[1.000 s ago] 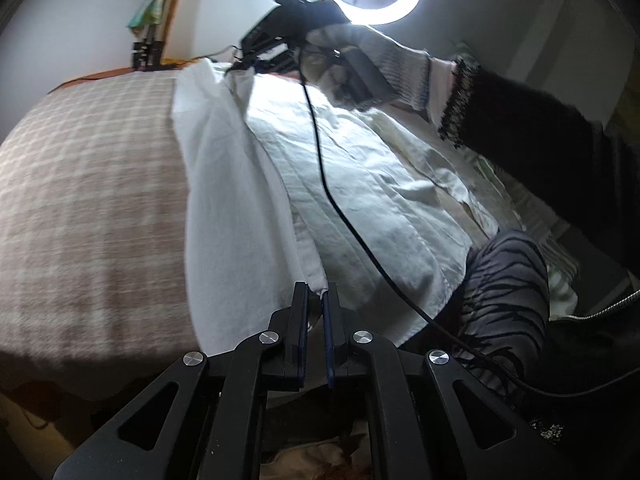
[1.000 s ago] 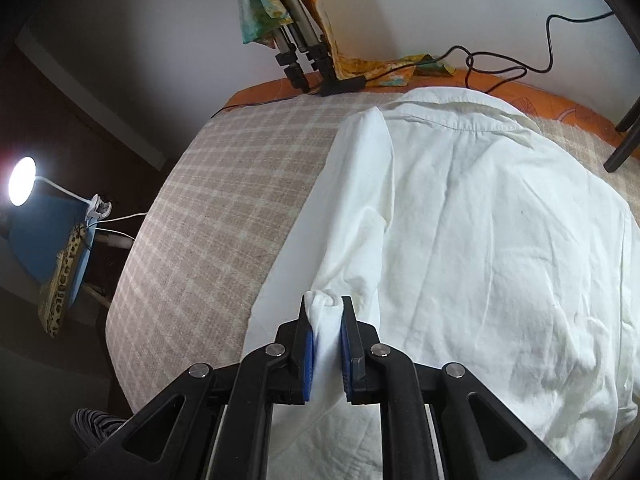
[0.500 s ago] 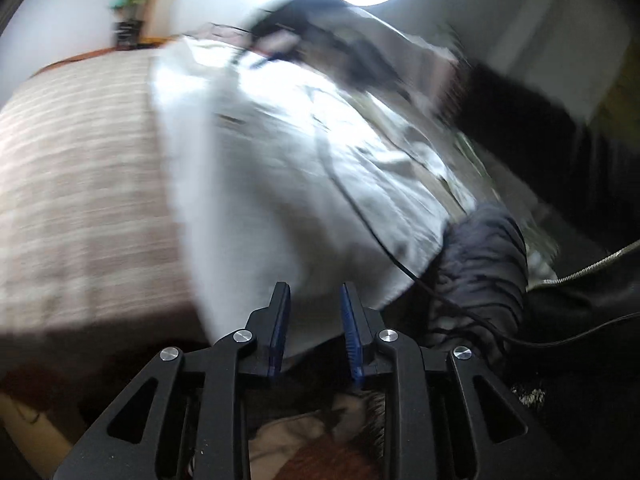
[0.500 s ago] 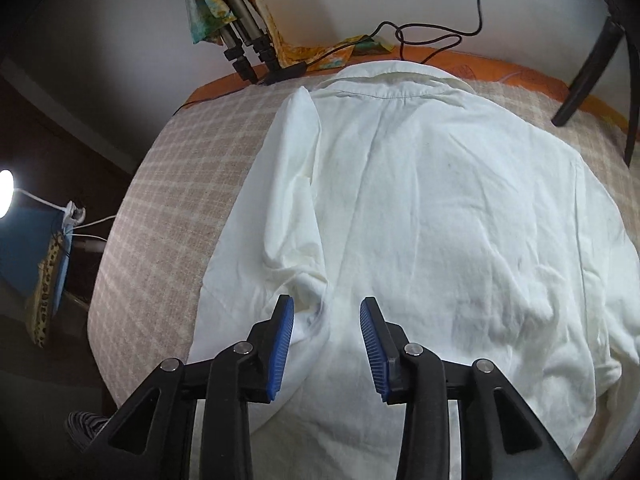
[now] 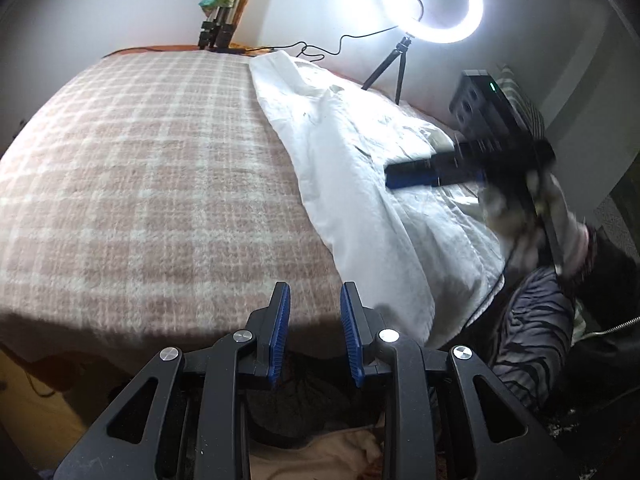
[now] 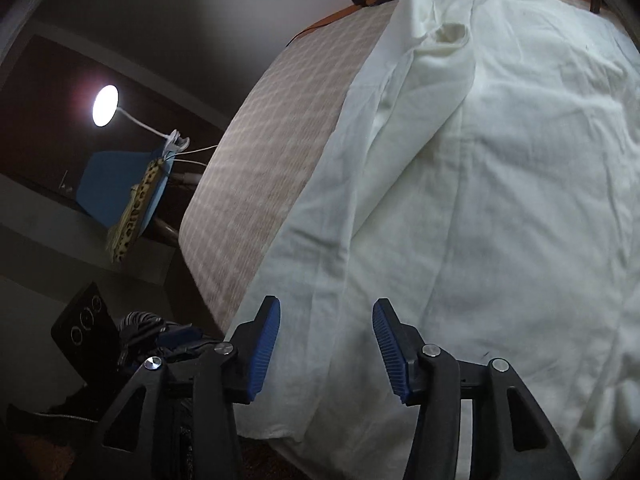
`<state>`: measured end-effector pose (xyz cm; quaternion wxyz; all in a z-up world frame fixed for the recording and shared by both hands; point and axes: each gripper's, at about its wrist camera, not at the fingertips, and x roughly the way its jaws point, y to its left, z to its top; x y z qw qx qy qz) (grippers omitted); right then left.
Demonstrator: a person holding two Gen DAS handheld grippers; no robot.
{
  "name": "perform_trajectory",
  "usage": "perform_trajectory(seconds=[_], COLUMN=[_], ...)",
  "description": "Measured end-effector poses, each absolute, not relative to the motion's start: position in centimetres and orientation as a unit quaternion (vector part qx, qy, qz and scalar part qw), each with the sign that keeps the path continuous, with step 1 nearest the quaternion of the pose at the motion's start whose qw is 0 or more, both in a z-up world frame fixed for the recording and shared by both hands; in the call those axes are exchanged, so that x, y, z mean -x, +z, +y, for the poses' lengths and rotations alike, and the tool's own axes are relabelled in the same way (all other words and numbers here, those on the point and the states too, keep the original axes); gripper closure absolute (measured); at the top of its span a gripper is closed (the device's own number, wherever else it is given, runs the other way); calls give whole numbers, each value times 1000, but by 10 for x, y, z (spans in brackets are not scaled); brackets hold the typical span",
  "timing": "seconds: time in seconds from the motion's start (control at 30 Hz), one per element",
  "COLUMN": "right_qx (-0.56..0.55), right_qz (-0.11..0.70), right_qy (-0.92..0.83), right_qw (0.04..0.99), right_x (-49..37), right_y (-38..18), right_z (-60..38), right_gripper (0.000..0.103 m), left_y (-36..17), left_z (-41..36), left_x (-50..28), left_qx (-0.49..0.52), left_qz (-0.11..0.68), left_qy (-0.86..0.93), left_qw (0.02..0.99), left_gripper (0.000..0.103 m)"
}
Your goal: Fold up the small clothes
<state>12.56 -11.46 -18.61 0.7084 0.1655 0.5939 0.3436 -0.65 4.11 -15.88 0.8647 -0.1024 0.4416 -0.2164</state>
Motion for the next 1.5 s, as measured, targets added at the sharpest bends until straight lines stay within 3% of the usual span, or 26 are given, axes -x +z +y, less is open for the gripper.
perform_trajectory(seconds=[0.13, 0.17, 0.2, 0.3, 0.33, 0.43, 0.5, 0.57, 0.83, 0.97, 1.13, 1.2, 1.27, 1.5], right_qx=[-195, -201, -209, -217, -223, -213, -177, -153, -123, -115, -122, -122, -111, -79], right_qz=[588, 585, 582, 588, 590, 600, 622, 645, 596, 599, 625, 629, 628, 621], right_qy=[360, 363, 368, 336, 329, 306, 282, 266, 265, 277, 303, 318, 310, 271], right_qw=[698, 697, 695, 703, 703, 708, 709, 700, 748, 743, 709, 698, 705, 731], right_x=[-104, -100, -94, -85, -82, -71, -69, -67, -88, -88, -84, -78, -73, -72], right_y=[-205, -206, -207, -202, -199, -187, -186, -191, -163, -172, -195, -197, -192, -176], right_z=[-104, -103, -104, -108, -112, -121, -122, -123, -137, -124, -105, -107, -111, -135], right_gripper=[52, 57, 80, 97, 98, 98, 88, 66, 66, 66, 67, 83, 89, 84], left_y=[-156, -156, -155, -150, -148, -142, -143, -147, -181, -182, -176, -171, -166, -152], left_z=[35, 33, 31, 24, 21, 8, -2, -15, -48, -54, -42, -38, -35, -29], left_x=[-2, -4, -6, -11, -13, -15, -18, -21, -12, 11, 15, 14, 10, -17], left_qx=[90, 87, 83, 78, 76, 65, 55, 46, -26, -86, -64, -56, -49, -16], left_qz=[439, 438, 436, 427, 423, 410, 409, 413, 451, 433, 436, 428, 422, 404], left_qy=[-220, -220, -220, -223, -226, -238, -249, -264, -302, -309, -300, -292, -284, -261], left_qw=[866, 867, 869, 873, 874, 878, 876, 871, 839, 843, 846, 853, 859, 876], left_gripper=[79, 79, 79, 79, 79, 79, 79, 79, 79, 79, 79, 79, 79, 79])
